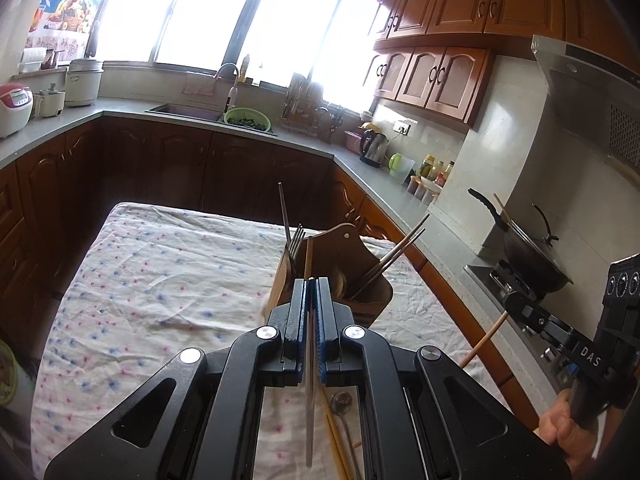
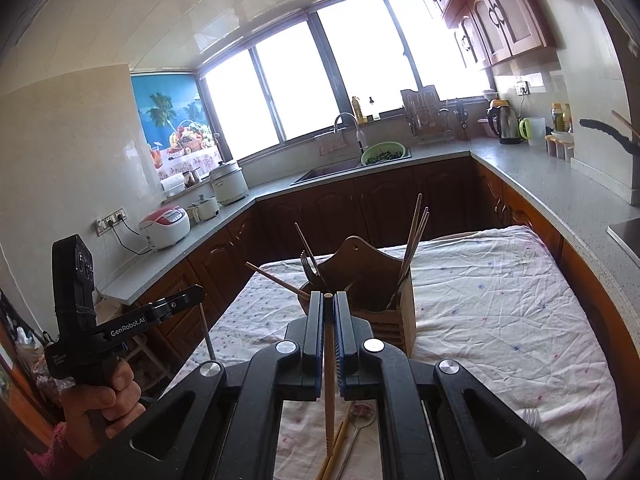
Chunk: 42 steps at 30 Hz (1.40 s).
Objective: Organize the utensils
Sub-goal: 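Lift both held utensils over the wooden holder and lower them in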
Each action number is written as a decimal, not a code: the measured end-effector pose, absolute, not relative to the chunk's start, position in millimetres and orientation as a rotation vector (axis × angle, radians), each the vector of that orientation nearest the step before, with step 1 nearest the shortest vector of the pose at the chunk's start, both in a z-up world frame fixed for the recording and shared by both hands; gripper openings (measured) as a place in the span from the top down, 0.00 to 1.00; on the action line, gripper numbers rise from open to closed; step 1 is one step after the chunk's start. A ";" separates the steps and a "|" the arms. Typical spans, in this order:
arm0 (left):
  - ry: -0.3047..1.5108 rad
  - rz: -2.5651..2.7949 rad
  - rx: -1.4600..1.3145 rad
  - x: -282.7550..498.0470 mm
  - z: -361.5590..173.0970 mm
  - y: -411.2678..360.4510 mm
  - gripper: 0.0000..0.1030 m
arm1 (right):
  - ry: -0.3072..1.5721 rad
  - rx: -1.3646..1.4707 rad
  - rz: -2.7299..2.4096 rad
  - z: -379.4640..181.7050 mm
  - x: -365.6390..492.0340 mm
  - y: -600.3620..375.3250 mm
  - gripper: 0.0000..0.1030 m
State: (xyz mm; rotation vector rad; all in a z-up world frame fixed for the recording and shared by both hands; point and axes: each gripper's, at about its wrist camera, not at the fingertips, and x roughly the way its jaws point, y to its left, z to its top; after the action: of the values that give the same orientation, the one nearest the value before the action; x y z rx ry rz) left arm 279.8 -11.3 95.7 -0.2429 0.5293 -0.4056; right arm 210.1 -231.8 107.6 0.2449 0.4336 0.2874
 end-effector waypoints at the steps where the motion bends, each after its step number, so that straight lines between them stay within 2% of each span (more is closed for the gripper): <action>1: 0.525 -0.407 -0.239 278.9 96.6 -12.1 0.97 | 0.432 0.246 0.286 107.8 209.9 -232.6 0.95; 14: 0.449 -0.426 -0.231 279.9 121.0 -20.1 0.97 | 0.369 0.242 0.264 125.8 214.2 -241.2 0.95; 29: 0.264 -0.401 -0.203 325.1 185.5 -39.8 0.97 | 0.165 0.259 0.178 180.8 263.6 -262.9 0.95; 35: 0.267 -0.366 -0.180 350.7 167.6 -50.5 0.97 | 0.135 0.256 0.126 170.5 291.7 -266.0 0.95; 42: 0.365 -0.338 -0.186 377.4 113.4 -53.3 0.97 | 0.175 0.260 0.098 118.0 312.8 -262.6 0.95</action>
State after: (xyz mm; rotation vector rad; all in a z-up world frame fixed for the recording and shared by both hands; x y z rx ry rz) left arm 377.4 -53.3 113.4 -0.1864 0.3652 -0.3382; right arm 312.8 -262.6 118.0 0.2599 0.1750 0.0977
